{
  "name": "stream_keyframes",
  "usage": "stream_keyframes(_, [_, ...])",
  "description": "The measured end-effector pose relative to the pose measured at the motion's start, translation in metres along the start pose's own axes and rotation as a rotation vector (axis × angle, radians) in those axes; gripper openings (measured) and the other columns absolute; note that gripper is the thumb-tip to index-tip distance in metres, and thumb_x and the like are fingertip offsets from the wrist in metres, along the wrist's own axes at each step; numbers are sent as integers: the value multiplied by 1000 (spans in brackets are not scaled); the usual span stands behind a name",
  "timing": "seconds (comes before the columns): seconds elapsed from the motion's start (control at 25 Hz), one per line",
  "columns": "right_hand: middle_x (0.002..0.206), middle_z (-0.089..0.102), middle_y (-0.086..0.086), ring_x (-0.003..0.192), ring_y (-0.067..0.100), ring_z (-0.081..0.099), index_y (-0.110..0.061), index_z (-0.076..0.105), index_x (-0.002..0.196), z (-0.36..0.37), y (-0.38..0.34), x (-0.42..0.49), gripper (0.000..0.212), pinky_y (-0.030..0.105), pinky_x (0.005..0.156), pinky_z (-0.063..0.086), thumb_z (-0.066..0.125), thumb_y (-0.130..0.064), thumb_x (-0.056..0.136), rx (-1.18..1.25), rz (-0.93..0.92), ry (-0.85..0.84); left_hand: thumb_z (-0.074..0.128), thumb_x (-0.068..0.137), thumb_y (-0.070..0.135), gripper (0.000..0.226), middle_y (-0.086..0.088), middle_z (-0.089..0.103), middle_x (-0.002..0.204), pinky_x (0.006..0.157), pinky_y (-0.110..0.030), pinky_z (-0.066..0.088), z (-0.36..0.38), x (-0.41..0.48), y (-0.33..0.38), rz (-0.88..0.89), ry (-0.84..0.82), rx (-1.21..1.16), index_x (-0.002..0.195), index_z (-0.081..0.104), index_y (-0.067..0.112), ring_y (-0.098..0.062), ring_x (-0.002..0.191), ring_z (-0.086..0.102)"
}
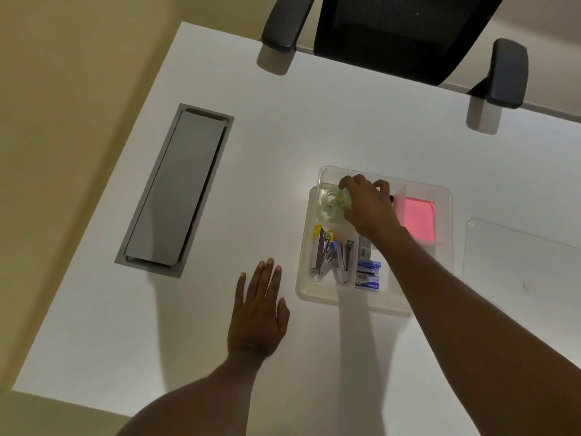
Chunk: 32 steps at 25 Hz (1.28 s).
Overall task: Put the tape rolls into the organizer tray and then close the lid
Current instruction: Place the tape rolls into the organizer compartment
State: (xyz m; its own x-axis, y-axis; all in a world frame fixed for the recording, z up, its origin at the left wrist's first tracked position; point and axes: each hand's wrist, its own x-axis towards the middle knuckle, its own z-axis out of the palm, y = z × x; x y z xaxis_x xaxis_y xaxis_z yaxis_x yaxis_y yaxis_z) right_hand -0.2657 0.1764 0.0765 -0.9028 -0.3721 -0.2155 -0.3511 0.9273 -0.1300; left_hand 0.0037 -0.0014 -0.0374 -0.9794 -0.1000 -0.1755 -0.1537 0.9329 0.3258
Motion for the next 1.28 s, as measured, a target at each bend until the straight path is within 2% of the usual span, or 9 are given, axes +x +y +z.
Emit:
stream_keyframes(0.2, [132,59,10,118,31,59,-16,51,133,7,-1,3,55,46,112,31,70,-5,83,-78,-28,-37,27,108,48,67,4,6,180,135,-50,7,2,0,-1,-2,-2,3,170,9,28,-17,167,4])
stream_keyframes(0.48, [130,61,12,115,33,61,-14,49,135,15,3,7,54,47,113,32,67,-2,85,-130,-65,-28,26,108,49,66,2,12,179,135,-51,9,1,1,0,-8,-16,1,169,13,28,-19,167,11])
stream_keyframes(0.68, [132,58,11,120,32,56,-18,51,137,18,2,13,57,47,108,33,65,-1,84,-87,-66,-59,22,108,50,66,3,11,180,136,-52,13,2,1,-1,-12,-15,4,170,9,29,-19,167,10])
stream_keyframes(0.92, [138,54,7,125,28,52,-27,50,142,20,3,16,63,48,106,29,69,-9,84,-88,-103,-70,32,107,47,69,4,7,180,136,-49,6,4,1,-1,-9,0,17,170,11,28,-17,167,7])
stream_keyframes(1.12, [136,54,4,123,26,52,-34,47,144,16,4,16,64,47,102,31,66,-14,86,-192,-142,-49,21,108,50,66,3,11,179,135,-51,13,1,0,0,-11,-5,15,170,11,28,-19,167,12])
stream_keyframes(1.28, [142,48,5,130,27,46,-36,49,143,14,5,12,57,47,105,29,62,-16,90,-267,-233,-48,20,108,51,66,1,16,179,134,-55,22,-2,0,0,-16,-13,6,169,16,27,-21,166,17])
